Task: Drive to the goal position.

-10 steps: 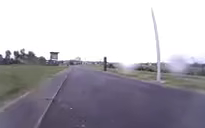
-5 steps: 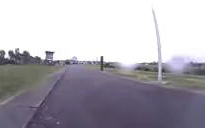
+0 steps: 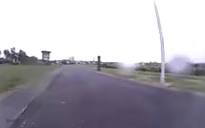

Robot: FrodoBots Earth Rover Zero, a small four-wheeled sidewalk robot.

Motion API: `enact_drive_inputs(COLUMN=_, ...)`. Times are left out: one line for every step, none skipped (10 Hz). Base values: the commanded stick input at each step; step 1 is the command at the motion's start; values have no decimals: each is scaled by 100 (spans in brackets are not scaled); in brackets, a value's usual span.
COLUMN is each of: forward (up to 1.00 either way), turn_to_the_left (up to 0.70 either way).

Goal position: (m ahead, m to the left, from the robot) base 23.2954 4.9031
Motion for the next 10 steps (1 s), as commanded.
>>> enact_drive_inputs(forward=100, turn_to_the_left=4)
enact_drive_inputs(forward=100, turn_to_the_left=0)
enact_drive_inputs(forward=100, turn_to_the_left=0)
enact_drive_inputs(forward=100, turn_to_the_left=0)
enact_drive_inputs(forward=100, turn_to_the_left=0)
enact_drive_inputs(forward=100, turn_to_the_left=0)
enact_drive_inputs(forward=100, turn_to_the_left=0)
enact_drive_inputs(forward=100, turn_to_the_left=0)
enact_drive_inputs(forward=100, turn_to_the_left=0)
enact_drive_inputs(forward=100, turn_to_the_left=0)
